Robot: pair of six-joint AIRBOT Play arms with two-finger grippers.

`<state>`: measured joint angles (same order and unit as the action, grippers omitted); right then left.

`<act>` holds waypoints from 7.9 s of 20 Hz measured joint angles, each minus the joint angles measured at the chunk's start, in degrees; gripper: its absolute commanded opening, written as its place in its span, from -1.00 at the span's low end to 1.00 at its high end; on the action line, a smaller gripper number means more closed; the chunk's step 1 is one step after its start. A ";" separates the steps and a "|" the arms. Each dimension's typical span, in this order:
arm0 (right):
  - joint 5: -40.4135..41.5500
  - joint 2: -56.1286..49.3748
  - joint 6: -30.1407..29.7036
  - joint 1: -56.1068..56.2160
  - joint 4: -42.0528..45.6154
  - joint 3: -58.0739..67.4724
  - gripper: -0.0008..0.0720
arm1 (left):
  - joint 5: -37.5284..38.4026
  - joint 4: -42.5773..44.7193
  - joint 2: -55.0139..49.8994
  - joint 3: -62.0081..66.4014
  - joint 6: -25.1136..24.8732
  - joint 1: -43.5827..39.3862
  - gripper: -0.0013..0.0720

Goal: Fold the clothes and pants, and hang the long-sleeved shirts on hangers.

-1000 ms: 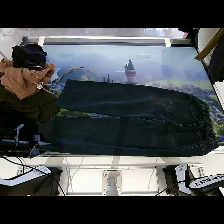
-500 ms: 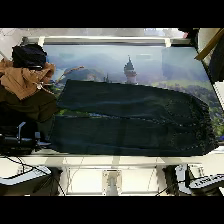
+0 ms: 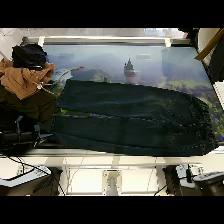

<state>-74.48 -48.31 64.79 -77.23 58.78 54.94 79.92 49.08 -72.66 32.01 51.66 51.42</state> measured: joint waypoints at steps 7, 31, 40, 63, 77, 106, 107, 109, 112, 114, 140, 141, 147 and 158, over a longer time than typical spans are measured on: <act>2.29 -13.79 -6.80 -10.43 -4.52 -10.60 0.48 | -0.35 -3.54 1.64 0.00 -0.90 -0.02 -0.93; 8.74 -31.65 -18.99 -9.88 -11.63 -12.22 0.07 | -5.29 -4.17 1.84 -0.02 1.90 -0.02 -0.93; 2.27 -28.87 -17.51 -7.39 -12.41 -8.31 -0.82 | -2.97 -2.89 5.29 4.48 3.78 -0.02 -0.94; 28.00 -31.56 21.70 31.78 -7.06 13.33 -0.82 | -18.45 33.55 -29.64 70.07 44.33 -42.47 -0.94; 27.87 -40.96 22.84 32.85 -1.14 26.12 0.38 | -30.23 23.26 -29.55 75.49 45.77 -42.38 1.00; -7.76 -67.06 -6.12 28.65 -19.02 35.58 0.80 | -24.76 21.97 -13.81 75.73 39.21 -52.28 0.99; -8.70 -67.10 -6.14 29.44 -18.78 35.74 0.54 | -24.33 21.99 -13.81 75.73 39.19 -52.28 0.99; -9.88 -67.12 -6.12 30.38 -18.34 36.20 -0.44 | -23.41 21.97 -13.81 75.73 39.01 -52.33 0.99; -12.09 -66.79 -5.62 31.10 -18.45 37.42 -0.82 | -22.60 21.99 -13.81 75.73 39.01 -52.39 0.38; -14.53 -65.92 -5.27 31.28 -18.62 38.58 -0.82 | -22.16 21.99 -13.81 75.73 38.86 -52.61 -0.41; -20.81 -44.96 11.43 65.13 -14.21 43.74 -0.82 | -33.68 7.19 -45.83 75.71 30.40 -97.55 -0.94; -20.63 -44.94 11.78 66.07 -14.03 43.74 -0.82 | -34.01 6.16 -46.29 75.71 30.40 -97.59 -0.94; -18.53 -44.94 14.40 70.58 -13.57 43.74 -0.82 | -30.91 3.78 -45.64 75.71 30.38 -93.29 -0.94; 1.05 -47.63 25.68 91.03 -6.19 43.74 -0.70 | -12.48 6.34 -24.26 75.76 29.46 -63.58 -0.93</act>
<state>-73.43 -95.94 90.48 13.80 52.60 98.67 67.44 55.42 -96.92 107.77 81.12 -12.16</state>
